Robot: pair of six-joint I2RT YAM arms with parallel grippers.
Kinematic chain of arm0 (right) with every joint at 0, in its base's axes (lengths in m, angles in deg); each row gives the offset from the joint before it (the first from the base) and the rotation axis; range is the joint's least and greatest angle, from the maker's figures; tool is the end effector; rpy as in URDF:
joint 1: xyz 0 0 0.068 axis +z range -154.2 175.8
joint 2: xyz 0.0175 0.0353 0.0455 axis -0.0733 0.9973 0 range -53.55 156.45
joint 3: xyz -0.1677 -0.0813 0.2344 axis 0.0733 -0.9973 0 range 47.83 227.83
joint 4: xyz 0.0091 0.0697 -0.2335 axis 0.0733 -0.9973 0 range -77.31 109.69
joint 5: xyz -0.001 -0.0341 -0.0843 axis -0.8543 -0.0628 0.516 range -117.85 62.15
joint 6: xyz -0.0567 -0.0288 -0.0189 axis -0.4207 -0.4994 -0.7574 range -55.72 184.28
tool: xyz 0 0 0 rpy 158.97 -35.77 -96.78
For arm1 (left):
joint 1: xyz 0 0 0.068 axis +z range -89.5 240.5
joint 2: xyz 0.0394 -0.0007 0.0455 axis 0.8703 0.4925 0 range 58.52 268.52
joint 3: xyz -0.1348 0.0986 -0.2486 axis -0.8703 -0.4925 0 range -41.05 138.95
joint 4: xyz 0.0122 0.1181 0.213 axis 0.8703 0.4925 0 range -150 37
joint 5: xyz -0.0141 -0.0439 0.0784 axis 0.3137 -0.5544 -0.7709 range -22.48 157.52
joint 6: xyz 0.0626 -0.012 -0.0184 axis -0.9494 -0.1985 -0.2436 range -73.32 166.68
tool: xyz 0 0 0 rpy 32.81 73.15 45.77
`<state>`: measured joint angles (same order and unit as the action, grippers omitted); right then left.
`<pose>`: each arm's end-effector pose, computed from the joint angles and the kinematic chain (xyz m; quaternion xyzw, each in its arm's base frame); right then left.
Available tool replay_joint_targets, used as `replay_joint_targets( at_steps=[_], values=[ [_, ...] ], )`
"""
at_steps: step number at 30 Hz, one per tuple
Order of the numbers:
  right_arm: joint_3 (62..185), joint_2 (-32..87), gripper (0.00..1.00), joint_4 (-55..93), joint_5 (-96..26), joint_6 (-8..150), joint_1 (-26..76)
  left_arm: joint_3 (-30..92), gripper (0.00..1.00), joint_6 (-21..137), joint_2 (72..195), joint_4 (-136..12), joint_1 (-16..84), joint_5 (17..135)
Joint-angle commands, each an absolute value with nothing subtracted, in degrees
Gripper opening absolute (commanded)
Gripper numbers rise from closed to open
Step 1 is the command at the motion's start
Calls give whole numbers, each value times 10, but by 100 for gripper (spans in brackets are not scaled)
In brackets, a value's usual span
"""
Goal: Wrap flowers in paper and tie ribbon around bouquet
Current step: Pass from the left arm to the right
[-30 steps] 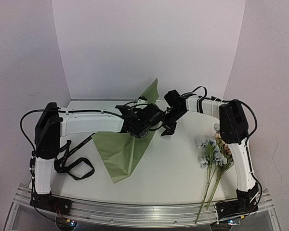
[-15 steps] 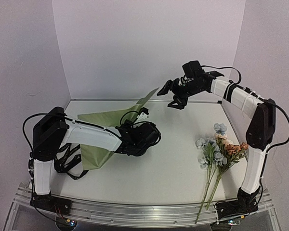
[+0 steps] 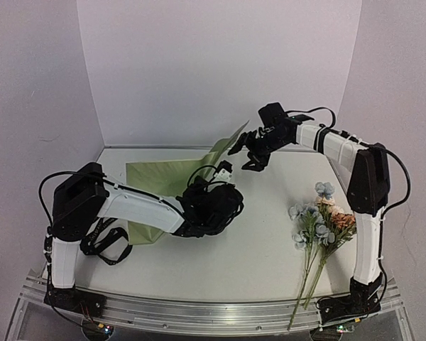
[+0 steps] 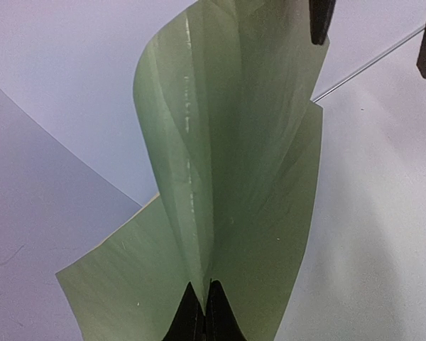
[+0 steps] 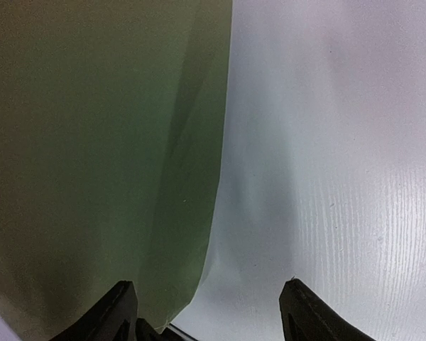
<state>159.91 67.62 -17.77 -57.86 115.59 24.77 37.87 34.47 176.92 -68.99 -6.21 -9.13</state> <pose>0.4123 0.2583 0.2997 0.0798 0.8988 0.4144 0.1183 0.2233 -0.3890 0.2288 0.1953 0.7214 0.3003 0.5926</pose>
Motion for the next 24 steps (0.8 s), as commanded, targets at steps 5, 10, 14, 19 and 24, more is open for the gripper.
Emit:
replay_joint_targets(
  at_steps=[5, 10, 14, 19, 24],
  values=[
    [1514, 565, 71, -143, -535, 1117, 250, 402, 0, 356, 1795, -682, -62, -81],
    [1523, 569, 71, -141, -527, 1121, 250, 412, 0, 370, 1803, -665, -62, -72],
    [1559, 606, 70, -141, -526, 1144, 250, 416, 0, 378, 1803, -656, -62, -68],
    [1587, 647, 61, -140, -524, 1180, 250, 417, 0, 391, 1802, -643, -62, -64],
    [1591, 665, 54, -137, -513, 1199, 250, 415, 0, 399, 1800, -637, -62, -59]
  ],
)
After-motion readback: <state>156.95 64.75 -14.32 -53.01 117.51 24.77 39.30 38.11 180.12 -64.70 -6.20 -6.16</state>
